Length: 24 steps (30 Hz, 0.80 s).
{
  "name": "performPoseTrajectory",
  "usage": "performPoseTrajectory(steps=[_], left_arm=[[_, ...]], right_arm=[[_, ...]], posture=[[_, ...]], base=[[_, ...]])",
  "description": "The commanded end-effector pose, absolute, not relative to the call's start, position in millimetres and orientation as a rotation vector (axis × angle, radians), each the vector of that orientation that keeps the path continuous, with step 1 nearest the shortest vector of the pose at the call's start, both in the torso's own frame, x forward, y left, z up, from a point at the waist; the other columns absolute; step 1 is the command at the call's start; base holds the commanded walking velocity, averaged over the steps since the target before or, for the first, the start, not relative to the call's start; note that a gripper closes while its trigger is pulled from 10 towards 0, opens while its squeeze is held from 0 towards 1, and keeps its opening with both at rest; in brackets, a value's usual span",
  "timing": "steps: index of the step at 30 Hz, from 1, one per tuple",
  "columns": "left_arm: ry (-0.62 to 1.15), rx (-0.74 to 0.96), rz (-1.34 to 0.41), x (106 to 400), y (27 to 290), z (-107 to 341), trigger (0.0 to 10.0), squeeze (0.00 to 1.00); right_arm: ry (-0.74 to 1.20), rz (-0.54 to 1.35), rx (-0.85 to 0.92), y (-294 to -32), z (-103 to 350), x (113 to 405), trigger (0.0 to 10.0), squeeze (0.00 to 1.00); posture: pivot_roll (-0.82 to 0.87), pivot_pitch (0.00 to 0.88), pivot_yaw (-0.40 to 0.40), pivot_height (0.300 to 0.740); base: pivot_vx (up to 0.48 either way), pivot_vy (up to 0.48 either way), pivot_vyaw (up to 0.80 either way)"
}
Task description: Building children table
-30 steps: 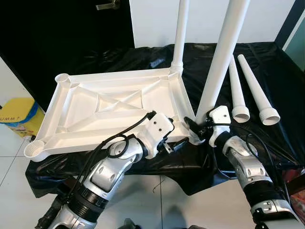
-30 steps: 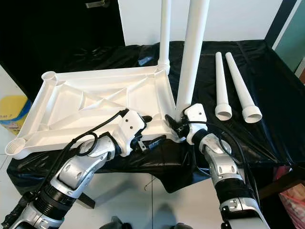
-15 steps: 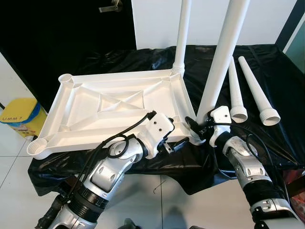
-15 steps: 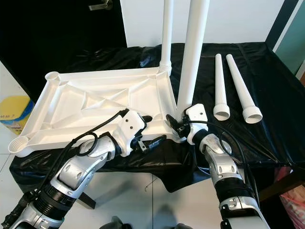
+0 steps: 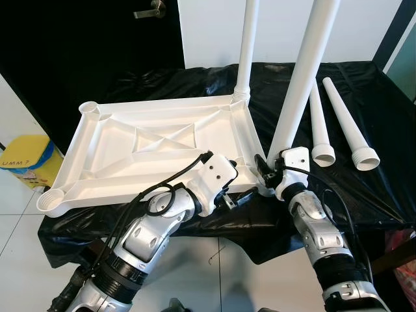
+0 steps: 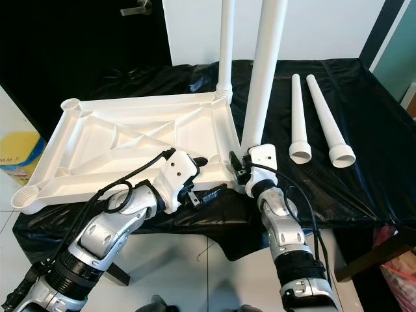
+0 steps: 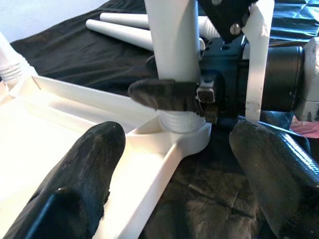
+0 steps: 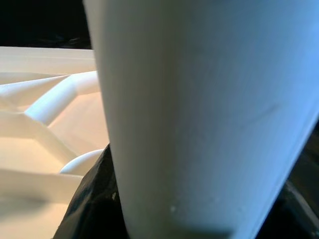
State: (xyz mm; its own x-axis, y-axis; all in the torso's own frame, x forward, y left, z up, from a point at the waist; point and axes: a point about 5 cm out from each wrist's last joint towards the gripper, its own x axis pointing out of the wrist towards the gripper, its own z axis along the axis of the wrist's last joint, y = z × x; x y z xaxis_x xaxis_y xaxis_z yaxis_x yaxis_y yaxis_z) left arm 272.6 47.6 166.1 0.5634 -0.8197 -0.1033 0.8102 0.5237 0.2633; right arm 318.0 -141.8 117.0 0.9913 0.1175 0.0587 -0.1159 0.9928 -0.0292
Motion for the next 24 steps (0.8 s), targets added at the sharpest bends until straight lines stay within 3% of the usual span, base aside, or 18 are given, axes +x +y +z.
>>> performPoseTrajectory(steps=[1,7,15,23,24], left_arm=[[-0.022,0.307,-1.034,268.2,47.8,163.7,10.0,0.0],[-0.022,0.306,-1.036,266.9,47.3,163.2,10.0,0.0],[-0.022,0.308,-1.043,265.7,46.8,162.7,10.0,0.0],[-0.024,0.311,-1.044,265.7,46.2,162.8,10.0,0.0],[-0.025,0.31,-1.044,265.7,46.0,162.8,10.0,0.0]], right_arm=[[0.057,0.04,-0.032,-151.6,93.2,310.4,10.0,0.0],[0.081,-0.099,-0.013,-145.8,88.1,303.7,10.0,0.0],[0.032,-0.073,0.021,-124.3,94.8,297.7,10.0,0.0],[0.017,-0.114,-0.004,-127.0,98.6,297.3,10.0,0.0],[0.013,-0.116,-0.008,-127.8,99.5,297.6,10.0,0.15]], posture=[[-0.03,0.04,0.01,0.74],[-0.02,0.036,0.006,0.74],[-0.02,0.028,0.01,0.74],[-0.02,0.025,0.007,0.74],[-0.02,0.024,0.006,0.74]], base=[[0.0,0.0,0.0],[0.0,0.0,0.0],[0.0,0.0,0.0],[0.0,0.0,0.0],[0.0,0.0,0.0]])
